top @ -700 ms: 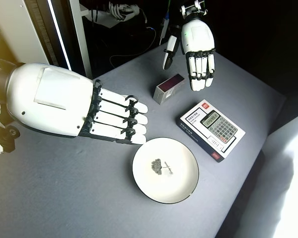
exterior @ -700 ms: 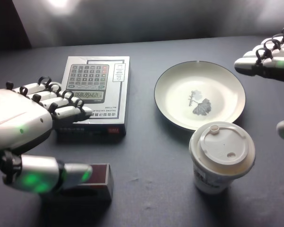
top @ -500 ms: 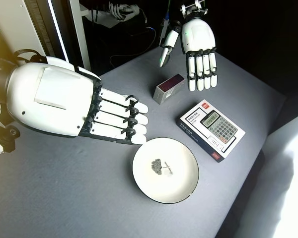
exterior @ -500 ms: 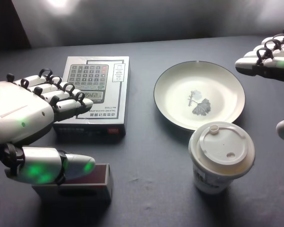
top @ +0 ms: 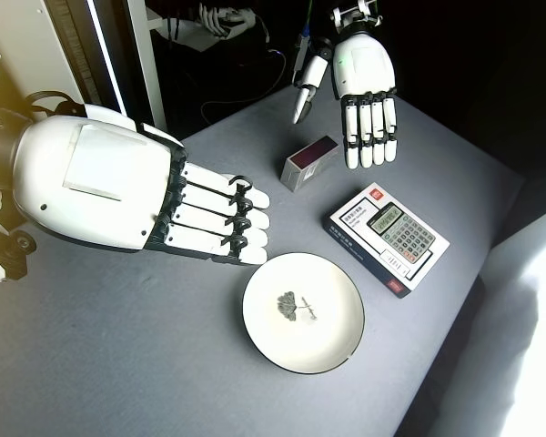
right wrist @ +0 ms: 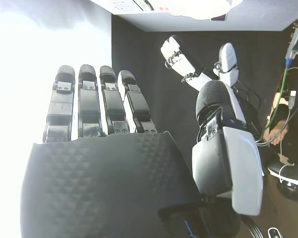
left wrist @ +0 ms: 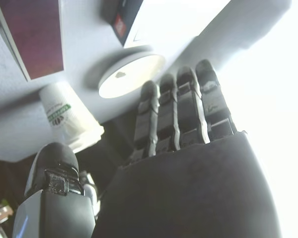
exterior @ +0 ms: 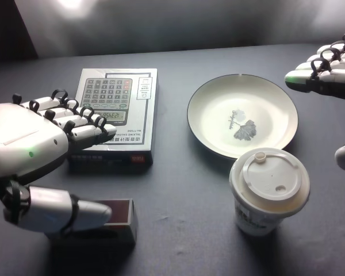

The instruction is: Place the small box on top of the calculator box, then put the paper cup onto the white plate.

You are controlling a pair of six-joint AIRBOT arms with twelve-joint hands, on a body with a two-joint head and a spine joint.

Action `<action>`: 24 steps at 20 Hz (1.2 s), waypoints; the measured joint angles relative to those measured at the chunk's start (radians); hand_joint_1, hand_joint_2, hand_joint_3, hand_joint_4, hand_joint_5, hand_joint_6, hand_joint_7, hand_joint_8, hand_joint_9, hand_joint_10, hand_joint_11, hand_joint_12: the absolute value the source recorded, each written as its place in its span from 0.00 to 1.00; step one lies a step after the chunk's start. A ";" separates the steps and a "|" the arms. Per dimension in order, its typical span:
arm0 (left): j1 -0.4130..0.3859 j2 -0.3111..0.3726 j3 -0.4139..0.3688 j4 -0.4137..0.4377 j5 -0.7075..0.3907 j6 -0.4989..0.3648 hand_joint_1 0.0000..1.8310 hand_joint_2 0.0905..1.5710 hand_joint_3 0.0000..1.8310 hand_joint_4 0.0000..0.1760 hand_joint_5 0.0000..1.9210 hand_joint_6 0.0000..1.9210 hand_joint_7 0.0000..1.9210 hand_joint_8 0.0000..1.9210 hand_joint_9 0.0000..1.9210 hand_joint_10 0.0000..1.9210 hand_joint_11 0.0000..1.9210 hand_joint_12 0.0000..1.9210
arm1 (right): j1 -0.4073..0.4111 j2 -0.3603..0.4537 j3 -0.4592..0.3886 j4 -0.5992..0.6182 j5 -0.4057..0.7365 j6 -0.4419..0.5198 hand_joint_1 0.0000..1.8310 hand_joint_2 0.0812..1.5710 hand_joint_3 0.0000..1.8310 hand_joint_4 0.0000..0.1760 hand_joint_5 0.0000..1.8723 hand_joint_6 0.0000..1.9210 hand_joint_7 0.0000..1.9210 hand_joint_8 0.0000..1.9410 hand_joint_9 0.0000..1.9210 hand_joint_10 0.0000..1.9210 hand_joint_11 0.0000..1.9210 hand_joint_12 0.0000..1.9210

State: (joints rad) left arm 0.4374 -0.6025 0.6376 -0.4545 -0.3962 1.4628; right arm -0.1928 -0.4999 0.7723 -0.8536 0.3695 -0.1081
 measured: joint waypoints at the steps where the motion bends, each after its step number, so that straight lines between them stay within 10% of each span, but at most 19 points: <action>1: 0.000 0.000 0.000 -0.011 0.003 0.012 0.31 0.64 0.00 0.00 0.05 0.00 0.04 0.00 0.03 0.00 0.00 0.07 | 0.000 0.000 0.000 0.000 0.000 0.000 0.00 0.79 0.01 0.00 0.01 0.00 0.02 0.01 0.01 0.00 0.01 0.01; 7: 0.021 0.000 -0.011 -0.051 0.005 0.048 0.57 0.63 0.00 0.00 0.04 0.00 0.03 0.00 0.02 0.00 0.00 0.09 | 0.000 0.000 -0.005 0.000 0.000 0.000 0.00 0.80 0.01 0.00 0.03 0.01 0.02 0.00 0.01 0.00 0.01 0.01; 24: 0.143 -0.078 -0.045 -0.193 -0.073 0.076 0.56 0.64 0.00 0.00 0.07 0.00 0.05 0.00 0.05 0.00 0.00 0.17 | 0.000 0.002 -0.008 -0.001 0.002 -0.005 0.01 0.82 0.00 0.00 0.02 0.00 0.01 0.00 0.00 0.00 0.00 0.01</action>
State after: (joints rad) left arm 0.5808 -0.6807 0.5926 -0.6476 -0.4694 1.5383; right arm -0.1928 -0.4984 0.7639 -0.8543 0.3710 -0.1131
